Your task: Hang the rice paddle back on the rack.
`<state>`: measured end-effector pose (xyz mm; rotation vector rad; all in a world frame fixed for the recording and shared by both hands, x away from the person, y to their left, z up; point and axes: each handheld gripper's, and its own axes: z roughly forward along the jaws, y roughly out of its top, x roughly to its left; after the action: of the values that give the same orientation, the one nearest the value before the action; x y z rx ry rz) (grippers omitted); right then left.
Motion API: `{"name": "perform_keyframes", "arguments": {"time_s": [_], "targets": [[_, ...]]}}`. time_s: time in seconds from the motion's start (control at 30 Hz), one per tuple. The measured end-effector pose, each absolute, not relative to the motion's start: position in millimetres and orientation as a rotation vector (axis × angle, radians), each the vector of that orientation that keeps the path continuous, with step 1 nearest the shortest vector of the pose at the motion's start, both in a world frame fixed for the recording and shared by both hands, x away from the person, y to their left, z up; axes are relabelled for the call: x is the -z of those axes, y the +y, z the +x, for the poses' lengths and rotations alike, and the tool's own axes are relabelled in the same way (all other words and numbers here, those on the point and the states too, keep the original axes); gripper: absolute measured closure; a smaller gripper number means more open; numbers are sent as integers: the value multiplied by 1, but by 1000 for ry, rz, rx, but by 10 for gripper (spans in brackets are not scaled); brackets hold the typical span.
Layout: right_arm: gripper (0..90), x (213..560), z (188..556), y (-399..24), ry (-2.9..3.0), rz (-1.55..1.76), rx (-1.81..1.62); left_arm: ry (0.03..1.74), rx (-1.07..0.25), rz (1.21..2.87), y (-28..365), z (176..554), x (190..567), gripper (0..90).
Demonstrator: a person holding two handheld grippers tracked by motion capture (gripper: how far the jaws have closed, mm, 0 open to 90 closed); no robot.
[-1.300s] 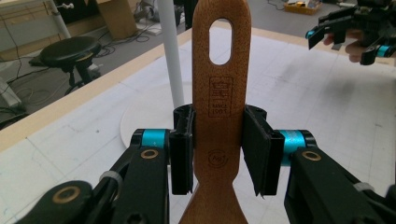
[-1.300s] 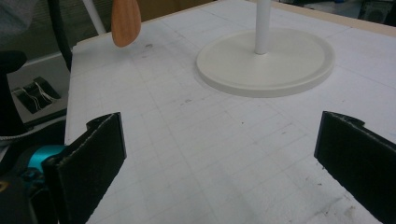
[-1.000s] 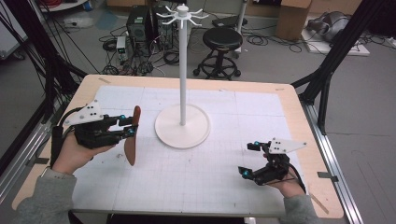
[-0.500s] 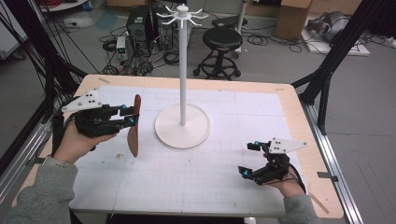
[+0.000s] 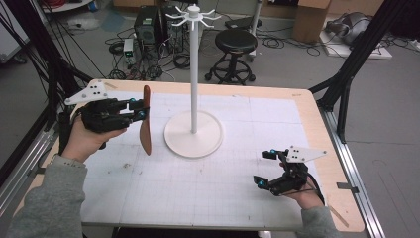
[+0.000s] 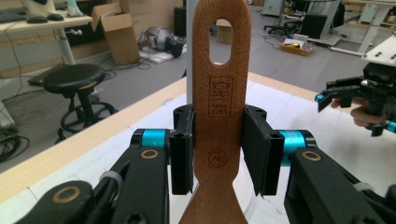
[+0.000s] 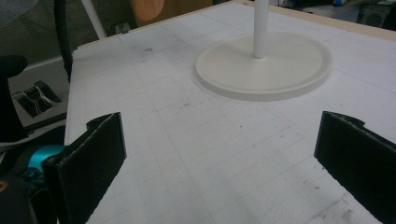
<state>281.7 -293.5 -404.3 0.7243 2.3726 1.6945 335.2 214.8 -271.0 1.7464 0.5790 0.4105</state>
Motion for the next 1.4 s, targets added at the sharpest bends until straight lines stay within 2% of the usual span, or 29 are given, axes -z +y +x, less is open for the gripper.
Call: {"name": "perform_keyframes", "arguments": {"time_s": [0.83,1.4], "targets": [[10,401,279,-297,2322,726,-1742,501,-405,1774,193,360,223,652],[10,403,283,-298,2320,732,-1748,486,-399,1734,195,373,192,652]]}}
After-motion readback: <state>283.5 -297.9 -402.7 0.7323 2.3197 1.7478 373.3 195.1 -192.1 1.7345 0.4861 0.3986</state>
